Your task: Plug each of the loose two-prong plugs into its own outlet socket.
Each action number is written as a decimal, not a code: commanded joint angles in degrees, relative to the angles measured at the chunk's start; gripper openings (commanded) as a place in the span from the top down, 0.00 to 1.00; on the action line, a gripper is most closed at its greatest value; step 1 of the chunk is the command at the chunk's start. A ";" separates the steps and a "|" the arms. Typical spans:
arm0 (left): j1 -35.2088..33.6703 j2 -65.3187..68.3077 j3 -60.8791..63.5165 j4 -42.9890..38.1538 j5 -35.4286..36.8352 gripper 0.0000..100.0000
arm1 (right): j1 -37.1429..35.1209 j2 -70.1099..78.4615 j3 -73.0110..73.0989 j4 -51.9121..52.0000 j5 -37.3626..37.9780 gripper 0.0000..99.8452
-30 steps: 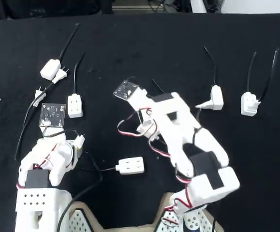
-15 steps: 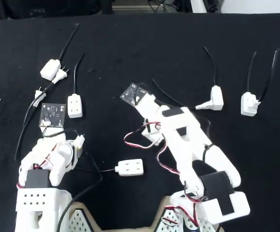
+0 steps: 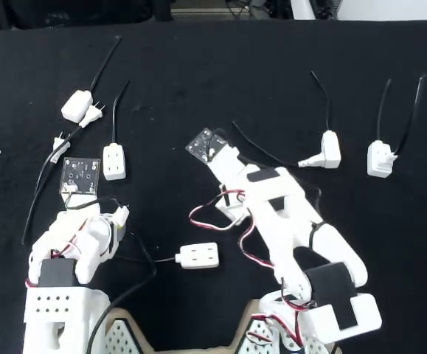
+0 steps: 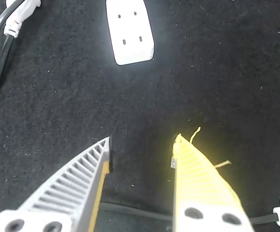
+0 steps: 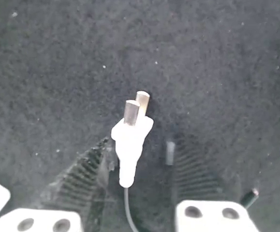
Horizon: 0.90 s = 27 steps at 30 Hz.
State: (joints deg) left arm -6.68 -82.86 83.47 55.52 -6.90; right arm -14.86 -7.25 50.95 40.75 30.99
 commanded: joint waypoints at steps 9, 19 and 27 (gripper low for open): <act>0.22 -0.53 -3.91 -0.09 0.44 0.79 | -1.32 -17.10 1.01 3.60 -4.84 0.99; 8.31 -0.53 -4.00 -9.67 8.88 0.79 | -13.63 -33.54 14.90 -10.46 -8.18 0.99; 10.95 -0.53 -4.00 -22.42 16.62 0.79 | -19.96 -34.95 23.87 -23.03 -17.58 0.99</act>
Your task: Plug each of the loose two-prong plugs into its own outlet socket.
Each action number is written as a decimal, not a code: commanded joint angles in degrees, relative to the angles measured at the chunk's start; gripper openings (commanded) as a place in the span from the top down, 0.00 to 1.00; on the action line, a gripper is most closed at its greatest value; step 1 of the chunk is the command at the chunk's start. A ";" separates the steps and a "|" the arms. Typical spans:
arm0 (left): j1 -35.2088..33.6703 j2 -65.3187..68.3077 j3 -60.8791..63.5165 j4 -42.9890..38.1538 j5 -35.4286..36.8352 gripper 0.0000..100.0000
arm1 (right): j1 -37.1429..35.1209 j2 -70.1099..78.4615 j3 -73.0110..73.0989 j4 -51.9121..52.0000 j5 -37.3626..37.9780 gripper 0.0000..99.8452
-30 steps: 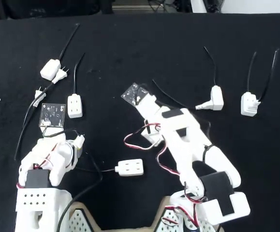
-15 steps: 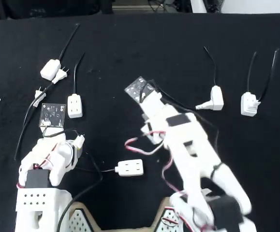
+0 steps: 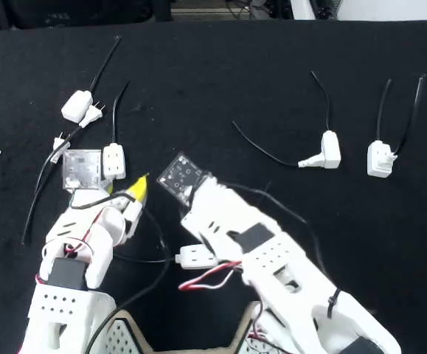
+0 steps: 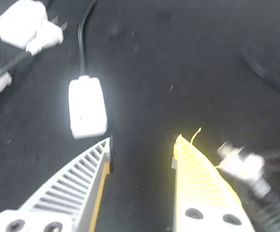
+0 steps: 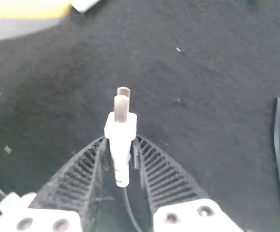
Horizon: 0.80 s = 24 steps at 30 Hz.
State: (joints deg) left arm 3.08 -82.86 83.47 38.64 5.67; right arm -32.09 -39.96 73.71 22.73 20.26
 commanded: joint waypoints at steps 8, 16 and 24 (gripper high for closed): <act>4.09 -0.44 -2.33 -8.18 5.36 0.79 | -8.35 -2.42 -0.48 -5.19 -11.52 0.99; 4.62 -0.53 1.36 -8.35 5.63 0.79 | -9.76 -7.16 -1.10 -5.19 -11.60 0.99; 4.88 -0.53 1.98 -8.35 5.63 0.79 | -9.67 -22.02 -0.40 3.78 -11.60 0.99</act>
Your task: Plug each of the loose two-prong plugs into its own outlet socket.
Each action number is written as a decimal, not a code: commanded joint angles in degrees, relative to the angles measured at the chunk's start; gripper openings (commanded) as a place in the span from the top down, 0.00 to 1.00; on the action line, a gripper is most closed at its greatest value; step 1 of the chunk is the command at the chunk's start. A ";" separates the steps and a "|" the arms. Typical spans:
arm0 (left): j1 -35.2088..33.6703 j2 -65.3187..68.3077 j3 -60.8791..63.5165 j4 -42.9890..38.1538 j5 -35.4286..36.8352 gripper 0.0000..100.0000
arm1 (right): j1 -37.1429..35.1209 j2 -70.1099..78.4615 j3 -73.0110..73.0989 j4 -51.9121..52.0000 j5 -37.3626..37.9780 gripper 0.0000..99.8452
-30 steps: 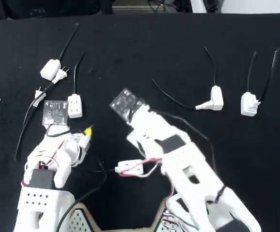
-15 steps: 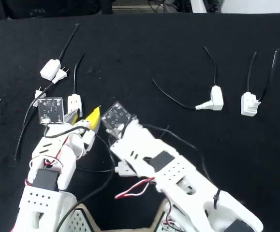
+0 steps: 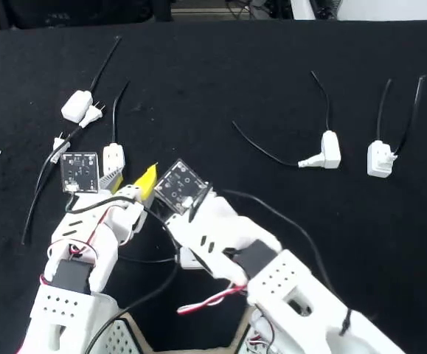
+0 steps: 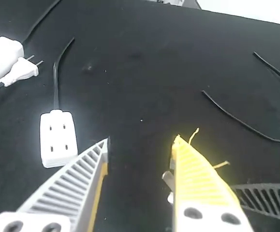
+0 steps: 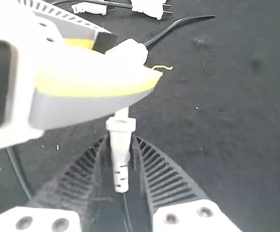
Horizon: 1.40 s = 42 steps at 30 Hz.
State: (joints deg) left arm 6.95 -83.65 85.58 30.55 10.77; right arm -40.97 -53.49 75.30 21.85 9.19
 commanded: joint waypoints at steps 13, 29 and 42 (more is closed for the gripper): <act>0.75 0.26 0.48 -0.26 0.53 0.79 | -0.53 -26.77 1.54 16.97 -0.09 0.99; -7.96 0.26 0.48 4.31 0.53 0.79 | 6.77 -17.45 4.18 21.71 3.43 0.91; -27.12 0.26 -1.89 4.04 10.90 0.79 | 6.95 22.64 -13.58 21.19 36.40 0.87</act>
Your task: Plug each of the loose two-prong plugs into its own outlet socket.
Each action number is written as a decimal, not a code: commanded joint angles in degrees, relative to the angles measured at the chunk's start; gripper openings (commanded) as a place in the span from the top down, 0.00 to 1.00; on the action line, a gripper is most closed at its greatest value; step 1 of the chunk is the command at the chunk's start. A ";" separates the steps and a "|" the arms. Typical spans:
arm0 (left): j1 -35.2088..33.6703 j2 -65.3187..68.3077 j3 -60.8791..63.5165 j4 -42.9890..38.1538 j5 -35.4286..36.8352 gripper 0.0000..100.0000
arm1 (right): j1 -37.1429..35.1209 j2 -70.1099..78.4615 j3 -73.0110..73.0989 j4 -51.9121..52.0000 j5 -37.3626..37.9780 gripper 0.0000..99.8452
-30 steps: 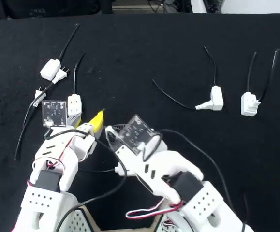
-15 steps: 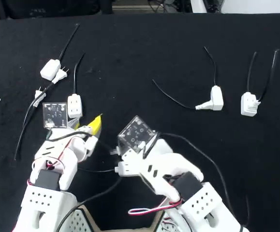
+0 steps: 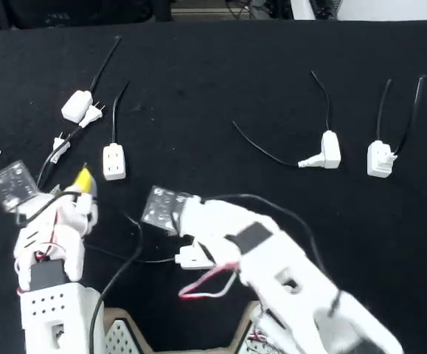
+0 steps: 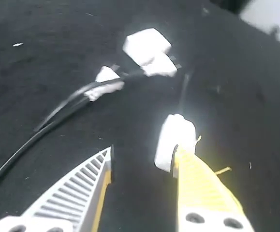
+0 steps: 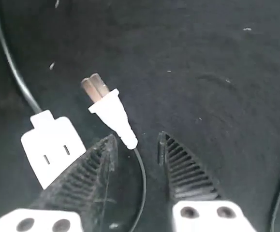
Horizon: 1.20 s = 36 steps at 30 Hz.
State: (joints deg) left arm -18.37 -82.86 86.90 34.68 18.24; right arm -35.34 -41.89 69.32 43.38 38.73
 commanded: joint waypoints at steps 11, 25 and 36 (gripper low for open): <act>-1.89 -0.53 -3.56 0.09 3.60 0.79 | 1.32 30.02 -19.12 -0.35 12.66 0.87; -1.80 -0.53 -3.38 -0.09 3.60 0.79 | 10.02 27.65 -22.11 -5.27 -5.10 0.99; -1.71 -0.53 -3.30 -0.18 3.60 0.79 | 9.85 38.29 -31.25 1.49 -15.82 0.88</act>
State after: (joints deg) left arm -19.78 -82.86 86.90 34.68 21.23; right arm -25.23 -3.91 44.70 41.63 25.45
